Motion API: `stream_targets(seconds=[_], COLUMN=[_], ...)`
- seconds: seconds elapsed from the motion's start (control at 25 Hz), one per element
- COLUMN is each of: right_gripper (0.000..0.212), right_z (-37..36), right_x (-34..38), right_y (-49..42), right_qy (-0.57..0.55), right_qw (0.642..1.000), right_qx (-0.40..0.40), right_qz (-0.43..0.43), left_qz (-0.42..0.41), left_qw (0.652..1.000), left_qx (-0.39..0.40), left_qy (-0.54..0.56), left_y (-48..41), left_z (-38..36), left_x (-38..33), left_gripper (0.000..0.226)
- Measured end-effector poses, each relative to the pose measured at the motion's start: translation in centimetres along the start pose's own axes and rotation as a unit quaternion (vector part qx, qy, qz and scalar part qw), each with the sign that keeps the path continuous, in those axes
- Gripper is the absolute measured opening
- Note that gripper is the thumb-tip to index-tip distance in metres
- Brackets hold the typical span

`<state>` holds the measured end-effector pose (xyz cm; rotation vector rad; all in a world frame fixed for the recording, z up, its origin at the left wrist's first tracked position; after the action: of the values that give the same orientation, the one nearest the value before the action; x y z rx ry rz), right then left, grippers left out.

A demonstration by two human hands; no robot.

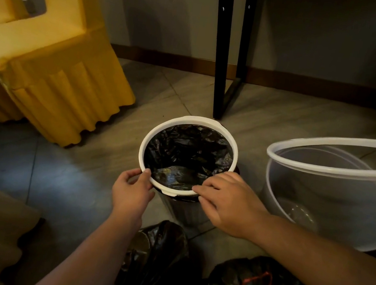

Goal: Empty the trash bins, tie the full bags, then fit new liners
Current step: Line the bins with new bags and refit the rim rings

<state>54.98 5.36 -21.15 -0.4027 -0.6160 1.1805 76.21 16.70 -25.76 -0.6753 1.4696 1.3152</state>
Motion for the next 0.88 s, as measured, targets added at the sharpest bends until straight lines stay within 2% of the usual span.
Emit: stream_targets(seconds=[0.24,0.36,0.44,0.52,0.64,0.76,0.88], right_gripper=[0.030,0.028,0.031,0.029,0.031,0.027,0.019], right_z=[-0.6,-0.7,-1.2,-2.7,-6.9,-11.7,-15.2], right_x=[0.3,0.6,0.8,0.6,0.3,1.0,0.6], right_y=[1.3,-0.6,-3.3,-6.1,-8.9,-9.3,-8.1], right_qy=[-0.023,-0.009,-0.011,-0.042,-0.114,-0.091,-0.066], right_qw=[0.998,0.994,0.986,0.964,0.888,0.825,0.770], right_qx=[-0.021,0.019,0.088,0.189,0.378,0.529,0.615], right_qz=[-0.050,-0.107,-0.139,-0.181,-0.236,-0.178,-0.155], left_qz=[-0.040,-0.054,-0.087,-0.188,-0.318,-0.335,-0.324], left_qw=[0.999,0.997,0.992,0.961,0.899,0.887,0.899], left_qx=[-0.023,-0.031,-0.040,-0.045,0.017,0.050,0.054], left_qy=[-0.016,-0.034,-0.083,-0.198,-0.302,-0.314,-0.289], left_y=[0.5,0.6,0.6,0.4,0.3,0.5,0.6], left_z=[0.2,0.4,0.7,0.9,0.1,-0.1,-0.1], left_x=[-0.2,0.0,-0.3,-1.3,-2.1,-1.5,-1.1], left_gripper=[0.011,0.017,0.026,0.042,0.060,0.069,0.068])
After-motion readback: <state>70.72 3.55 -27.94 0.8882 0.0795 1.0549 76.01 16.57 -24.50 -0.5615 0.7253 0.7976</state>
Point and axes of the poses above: each hand's wrist, its own y-axis away from the middle knuckle, its own z-axis out of the back of the hand, x = y × z, the point moved 6 cm from there along -y, towards the middle knuckle, and after that the axes turned 9 degrees about -x, right-handed, at the moved point
